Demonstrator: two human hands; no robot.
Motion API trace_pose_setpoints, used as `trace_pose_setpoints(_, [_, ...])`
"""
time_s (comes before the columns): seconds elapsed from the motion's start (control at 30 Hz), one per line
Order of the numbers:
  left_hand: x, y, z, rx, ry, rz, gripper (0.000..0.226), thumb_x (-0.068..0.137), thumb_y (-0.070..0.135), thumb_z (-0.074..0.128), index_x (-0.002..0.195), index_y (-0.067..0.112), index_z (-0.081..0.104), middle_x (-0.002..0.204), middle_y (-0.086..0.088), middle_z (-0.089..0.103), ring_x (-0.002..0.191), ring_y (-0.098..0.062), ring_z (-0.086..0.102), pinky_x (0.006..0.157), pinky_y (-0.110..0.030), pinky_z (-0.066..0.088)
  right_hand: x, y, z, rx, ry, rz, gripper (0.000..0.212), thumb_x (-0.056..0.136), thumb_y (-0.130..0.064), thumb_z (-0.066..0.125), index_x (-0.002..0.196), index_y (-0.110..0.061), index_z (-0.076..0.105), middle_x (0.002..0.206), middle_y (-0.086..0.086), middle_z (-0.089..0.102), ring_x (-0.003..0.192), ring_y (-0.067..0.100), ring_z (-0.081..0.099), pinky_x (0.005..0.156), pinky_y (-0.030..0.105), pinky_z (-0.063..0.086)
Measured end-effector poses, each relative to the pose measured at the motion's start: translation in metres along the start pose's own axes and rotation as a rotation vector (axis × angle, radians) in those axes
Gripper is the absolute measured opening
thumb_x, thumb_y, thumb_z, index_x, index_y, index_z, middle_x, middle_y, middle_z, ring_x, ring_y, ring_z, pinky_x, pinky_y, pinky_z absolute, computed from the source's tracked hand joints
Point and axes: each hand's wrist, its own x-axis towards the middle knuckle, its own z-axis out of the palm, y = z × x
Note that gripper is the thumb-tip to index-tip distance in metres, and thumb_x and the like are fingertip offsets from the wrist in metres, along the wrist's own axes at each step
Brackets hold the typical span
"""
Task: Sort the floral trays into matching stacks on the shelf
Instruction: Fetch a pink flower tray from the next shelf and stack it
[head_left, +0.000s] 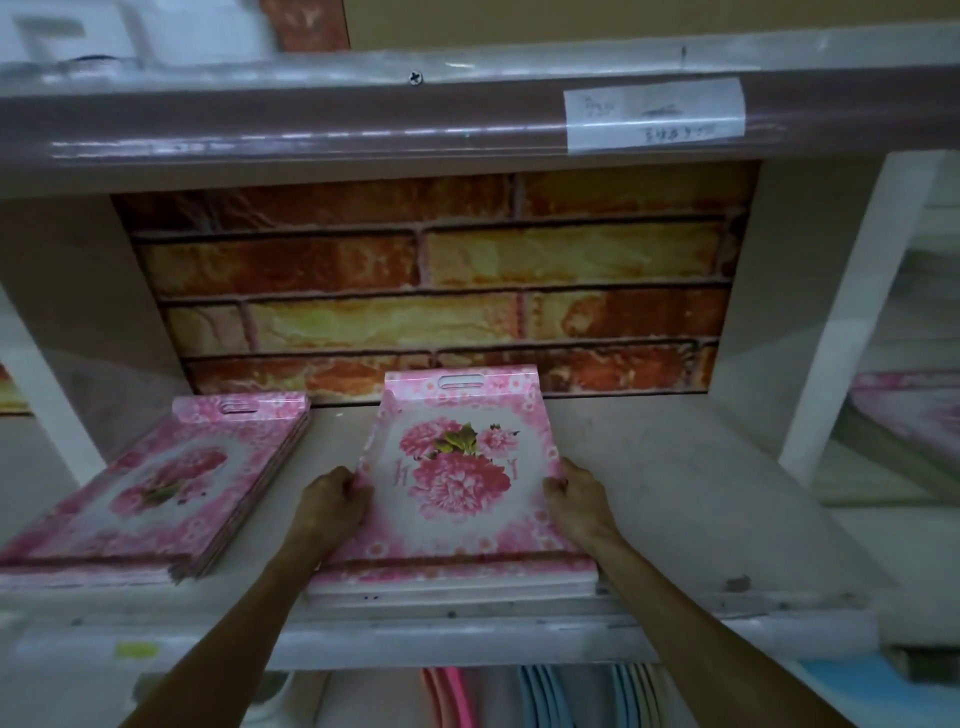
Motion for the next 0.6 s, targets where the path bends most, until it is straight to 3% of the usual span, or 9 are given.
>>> trace_pose_setpoints(0.1, [0.002, 0.0, 0.001, 0.047, -0.044, -0.011, 0.026, 0.096, 0.025, 0.053, 0.097, 0.001, 0.064, 0.095, -0.018, 0.07, 0.08, -0.028, 0.061, 0.068, -0.027, 0.039, -0.001, 0.001, -0.001, -0.014, -0.009, -0.007, 0.033, 0.096, -0.008, 0.046, 0.126, -0.007, 0.059, 0.124, 0.014, 0.066, 0.105, 0.029, 0.064, 0.078, 0.017, 0.041])
trace_pose_setpoints(0.17, [0.006, -0.001, -0.003, 0.069, -0.096, -0.004, 0.029, 0.095, 0.027, 0.054, 0.098, 0.001, 0.066, 0.094, -0.017, 0.071, 0.085, -0.031, 0.067, 0.066, -0.027, 0.043, -0.001, 0.002, -0.004, 0.017, -0.043, 0.011, 0.029, 0.095, -0.012, 0.049, 0.121, -0.008, 0.061, 0.12, 0.011, 0.067, 0.092, 0.022, 0.064, 0.074, 0.017, 0.042])
trace_pose_setpoints(0.23, [0.01, 0.0, -0.008, 0.026, -0.086, 0.018, 0.028, 0.092, 0.026, 0.059, 0.105, 0.002, 0.066, 0.098, -0.018, 0.07, 0.082, -0.033, 0.069, 0.063, -0.028, 0.049, 0.0, 0.004, -0.01, 0.038, -0.058, 0.007, 0.026, 0.096, -0.019, 0.053, 0.116, -0.008, 0.064, 0.117, 0.009, 0.069, 0.093, 0.019, 0.064, 0.078, 0.024, 0.048])
trace_pose_setpoints(0.3, [0.008, 0.009, -0.015, -0.074, -0.001, 0.06, 0.03, 0.092, 0.023, 0.062, 0.119, 0.008, 0.061, 0.113, -0.019, 0.063, 0.086, -0.035, 0.067, 0.066, -0.031, 0.052, -0.002, 0.005, -0.022, 0.035, -0.013, -0.034, 0.024, 0.096, -0.025, 0.056, 0.111, -0.011, 0.067, 0.112, 0.005, 0.071, 0.096, 0.017, 0.064, 0.082, 0.022, 0.047])
trace_pose_setpoints(0.4, [-0.008, 0.036, -0.021, -0.377, 0.07, 0.207, 0.011, 0.095, 0.016, 0.06, 0.102, 0.022, 0.064, 0.104, -0.013, 0.068, 0.087, -0.036, 0.069, 0.074, -0.039, 0.054, -0.01, 0.005, -0.047, 0.085, 0.092, -0.115, 0.016, 0.093, -0.02, 0.061, 0.104, -0.013, 0.07, 0.104, 0.0, 0.072, 0.096, 0.015, 0.065, 0.086, 0.021, 0.048])
trace_pose_setpoints(0.47, [-0.025, 0.06, -0.022, -0.555, 0.029, 0.279, 0.016, 0.096, 0.014, 0.057, 0.098, 0.029, 0.064, 0.1, -0.012, 0.069, 0.085, -0.035, 0.07, 0.077, -0.045, 0.055, -0.019, 0.009, -0.068, 0.116, 0.125, -0.161, 0.012, 0.092, -0.018, 0.062, 0.1, -0.014, 0.07, 0.097, -0.001, 0.073, 0.092, 0.014, 0.068, 0.085, 0.023, 0.051])
trace_pose_setpoints(0.6, [-0.056, 0.109, -0.006, -0.716, -0.053, 0.36, 0.017, 0.098, 0.013, 0.054, 0.112, 0.017, 0.063, 0.096, -0.011, 0.072, 0.077, -0.027, 0.071, 0.073, -0.039, 0.058, -0.041, 0.028, -0.116, 0.122, 0.169, -0.212, 0.011, 0.094, -0.017, 0.058, 0.093, -0.017, 0.069, 0.084, -0.003, 0.074, 0.077, 0.007, 0.071, 0.076, 0.022, 0.056])
